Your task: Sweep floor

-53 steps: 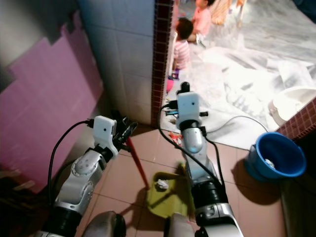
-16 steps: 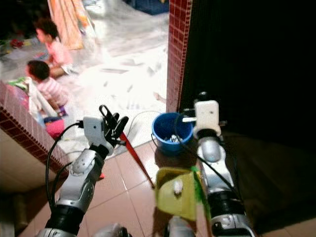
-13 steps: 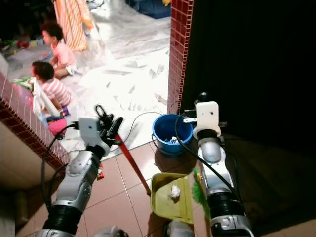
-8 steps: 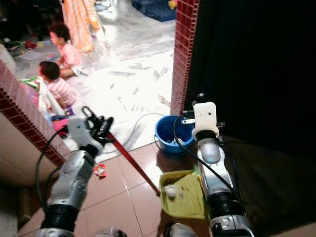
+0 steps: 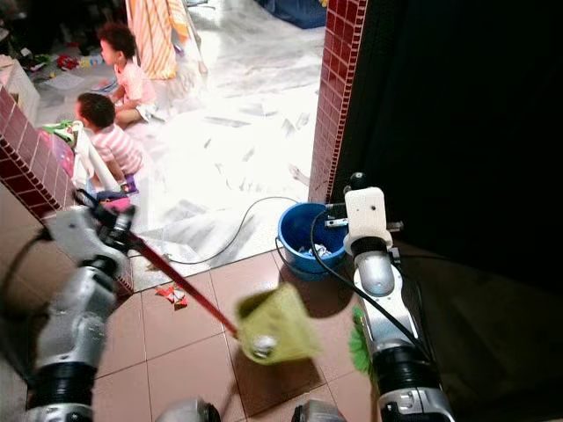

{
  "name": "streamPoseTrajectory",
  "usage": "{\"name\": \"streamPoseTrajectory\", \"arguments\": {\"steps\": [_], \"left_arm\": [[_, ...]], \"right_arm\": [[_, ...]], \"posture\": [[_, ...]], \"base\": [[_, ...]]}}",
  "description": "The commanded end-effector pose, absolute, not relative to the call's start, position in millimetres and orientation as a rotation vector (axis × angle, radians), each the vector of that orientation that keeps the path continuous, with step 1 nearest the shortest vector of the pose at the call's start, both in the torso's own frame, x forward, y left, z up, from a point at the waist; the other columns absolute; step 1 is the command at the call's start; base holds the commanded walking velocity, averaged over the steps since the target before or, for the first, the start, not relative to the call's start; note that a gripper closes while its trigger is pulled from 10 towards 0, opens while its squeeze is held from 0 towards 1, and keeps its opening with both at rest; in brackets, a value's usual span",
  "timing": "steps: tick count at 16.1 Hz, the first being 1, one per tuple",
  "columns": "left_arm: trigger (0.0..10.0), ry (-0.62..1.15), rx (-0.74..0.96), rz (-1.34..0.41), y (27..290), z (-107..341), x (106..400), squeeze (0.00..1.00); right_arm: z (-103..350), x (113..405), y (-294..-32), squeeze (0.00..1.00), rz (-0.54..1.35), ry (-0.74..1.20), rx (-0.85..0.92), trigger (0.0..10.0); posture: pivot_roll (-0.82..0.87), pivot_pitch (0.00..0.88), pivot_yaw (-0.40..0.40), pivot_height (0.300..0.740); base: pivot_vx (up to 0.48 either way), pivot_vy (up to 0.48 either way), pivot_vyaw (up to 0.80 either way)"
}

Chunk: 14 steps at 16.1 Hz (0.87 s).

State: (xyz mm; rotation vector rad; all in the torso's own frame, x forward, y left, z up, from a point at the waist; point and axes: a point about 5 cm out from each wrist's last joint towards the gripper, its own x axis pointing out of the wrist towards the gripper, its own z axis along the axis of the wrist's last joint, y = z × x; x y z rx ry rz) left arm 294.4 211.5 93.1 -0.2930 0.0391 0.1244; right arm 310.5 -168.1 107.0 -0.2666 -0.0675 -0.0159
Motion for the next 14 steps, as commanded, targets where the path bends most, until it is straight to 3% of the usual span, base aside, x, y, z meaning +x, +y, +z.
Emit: {"name": "streamPoseTrajectory", "arguments": {"steps": [1,10,14], "left_arm": [[10.0,-0.12,-0.299,0.125,213,130,305,0.0],[10.0,-0.441,-0.115,0.191,222,227,331,0.0],[10.0,-0.501,-0.169,0.194,216,246,340,0.0]], "right_arm": [[107,312,-167,0.0,-0.009,-0.07,-0.28,10.0],[105,311,-164,0.0,-0.001,-0.065,-0.278,10.0],[104,312,-162,0.0,0.003,-0.06,-0.262,10.0]], "posture": [[-0.06,0.0,0.027,0.74],[-0.05,0.0,0.022,0.74],[-0.05,0.0,0.025,0.74]], "base": [[0.0,0.0,0.0],[0.0,0.0,0.0],[0.0,0.0,0.0]]}}
